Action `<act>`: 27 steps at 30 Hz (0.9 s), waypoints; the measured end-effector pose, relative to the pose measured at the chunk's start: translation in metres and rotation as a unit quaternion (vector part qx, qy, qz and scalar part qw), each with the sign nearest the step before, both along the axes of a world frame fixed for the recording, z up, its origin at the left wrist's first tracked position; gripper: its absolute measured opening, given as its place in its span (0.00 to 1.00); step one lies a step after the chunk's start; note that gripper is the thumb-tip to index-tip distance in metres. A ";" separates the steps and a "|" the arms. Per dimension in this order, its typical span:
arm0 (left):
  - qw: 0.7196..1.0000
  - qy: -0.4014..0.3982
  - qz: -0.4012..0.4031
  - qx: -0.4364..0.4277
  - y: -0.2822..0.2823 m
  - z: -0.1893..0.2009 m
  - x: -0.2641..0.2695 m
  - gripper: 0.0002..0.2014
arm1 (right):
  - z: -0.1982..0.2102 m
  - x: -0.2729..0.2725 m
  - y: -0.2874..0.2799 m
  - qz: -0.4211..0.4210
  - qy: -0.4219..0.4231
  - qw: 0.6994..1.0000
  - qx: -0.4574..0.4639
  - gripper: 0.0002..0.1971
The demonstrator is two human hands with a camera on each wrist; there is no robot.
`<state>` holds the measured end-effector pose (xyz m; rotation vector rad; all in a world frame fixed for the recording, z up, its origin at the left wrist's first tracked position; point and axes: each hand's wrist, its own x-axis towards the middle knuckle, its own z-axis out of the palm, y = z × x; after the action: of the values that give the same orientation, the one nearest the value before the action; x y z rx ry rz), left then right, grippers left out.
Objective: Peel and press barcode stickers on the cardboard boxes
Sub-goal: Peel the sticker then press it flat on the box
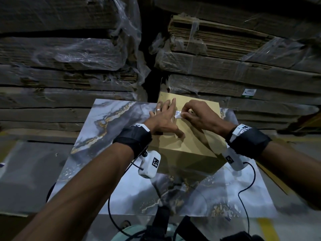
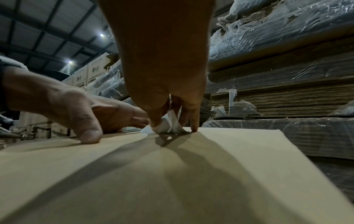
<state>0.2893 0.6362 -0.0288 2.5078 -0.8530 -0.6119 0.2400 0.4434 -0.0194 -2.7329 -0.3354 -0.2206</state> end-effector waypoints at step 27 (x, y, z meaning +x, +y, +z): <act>1.000 -0.009 0.003 -0.028 0.001 -0.003 0.004 0.76 | 0.011 -0.008 0.009 -0.132 0.052 0.984 0.107 0.16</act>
<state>0.2929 0.6374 -0.0322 2.4689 -0.8568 -0.5571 0.2323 0.4528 -0.0084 -2.5563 0.0770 -0.1717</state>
